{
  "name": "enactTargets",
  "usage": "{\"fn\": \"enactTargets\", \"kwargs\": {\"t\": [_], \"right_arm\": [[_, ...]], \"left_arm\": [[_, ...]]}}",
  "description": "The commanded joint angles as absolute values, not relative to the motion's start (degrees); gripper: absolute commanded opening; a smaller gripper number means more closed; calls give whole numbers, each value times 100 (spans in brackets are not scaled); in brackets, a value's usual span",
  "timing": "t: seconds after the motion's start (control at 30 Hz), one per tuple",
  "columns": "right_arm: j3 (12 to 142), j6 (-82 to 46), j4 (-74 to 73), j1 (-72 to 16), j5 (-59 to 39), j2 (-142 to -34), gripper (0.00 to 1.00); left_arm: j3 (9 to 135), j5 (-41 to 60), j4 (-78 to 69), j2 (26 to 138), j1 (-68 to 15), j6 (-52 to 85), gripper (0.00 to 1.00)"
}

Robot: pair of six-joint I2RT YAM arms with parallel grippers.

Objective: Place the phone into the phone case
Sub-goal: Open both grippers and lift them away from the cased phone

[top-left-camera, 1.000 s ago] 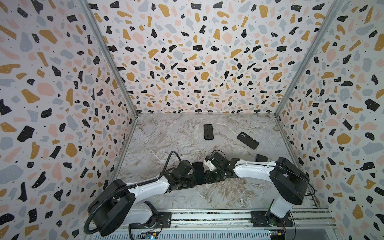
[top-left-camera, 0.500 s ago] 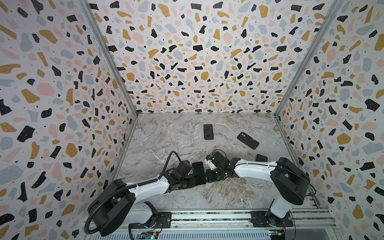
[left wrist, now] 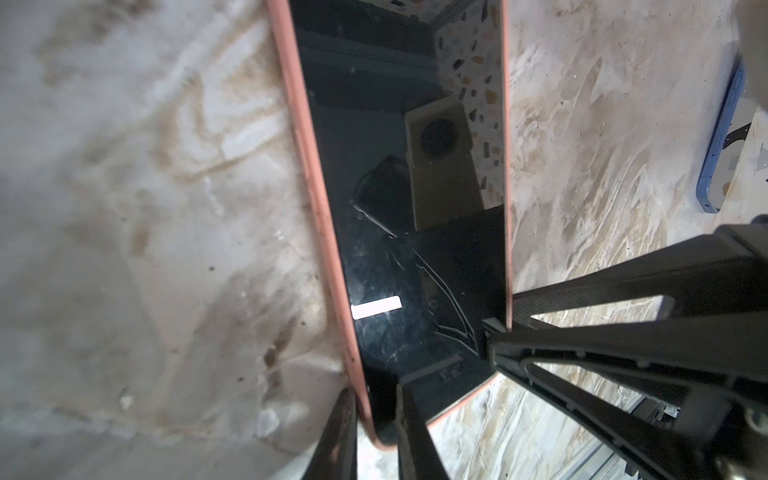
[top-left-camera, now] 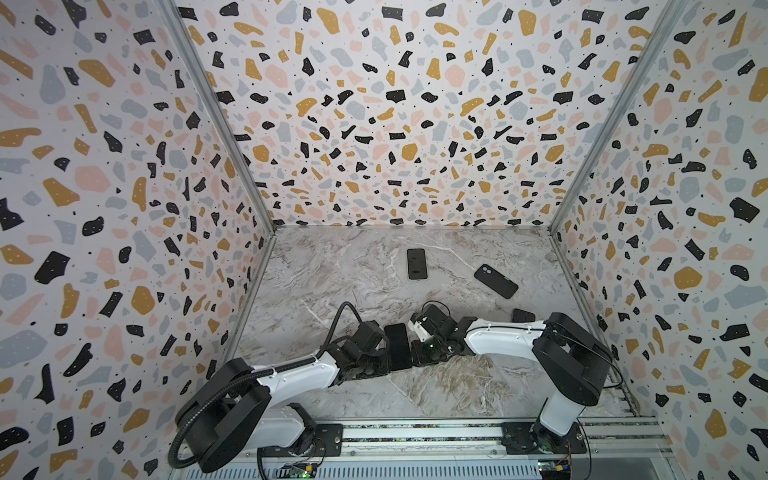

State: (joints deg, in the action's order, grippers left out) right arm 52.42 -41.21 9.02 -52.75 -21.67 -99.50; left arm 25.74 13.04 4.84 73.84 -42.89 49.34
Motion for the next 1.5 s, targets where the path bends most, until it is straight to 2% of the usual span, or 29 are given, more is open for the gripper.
{"fn": "enactTargets", "kwargs": {"t": [0.0,0.47,0.87,0.93,1.0,1.17,1.33,1.47], "right_arm": [[5210,-4113,826,-5366,-2406,-10148,17],[5178,-4156,779,-5391,-2476,-10143,3],[5143,-4192,864,-5410,-2277,-9834,0],[5167,-4154,862,-5390,-2221,-9720,8],[5146,-4067,760,-5306,-2228,-9624,20],[5038,-3744,432,-5072,-2046,-9204,37],[4829,-3195,-188,-4896,-1894,-8709,41],[4507,-2727,-551,-4742,-1385,-8121,41]], "left_arm": [[2373,1309,709,7556,-4341,4931,16],[2365,1336,657,7610,-4336,4913,16],[2404,1228,799,7521,-4341,4866,17],[2507,1089,1002,7456,-4338,4799,21],[2711,875,1351,7380,-4341,4699,29],[3382,284,2147,7229,-4356,4485,48],[3878,-264,2420,7339,-4571,4675,57],[4341,-640,2585,7643,-4847,4889,65]]}}
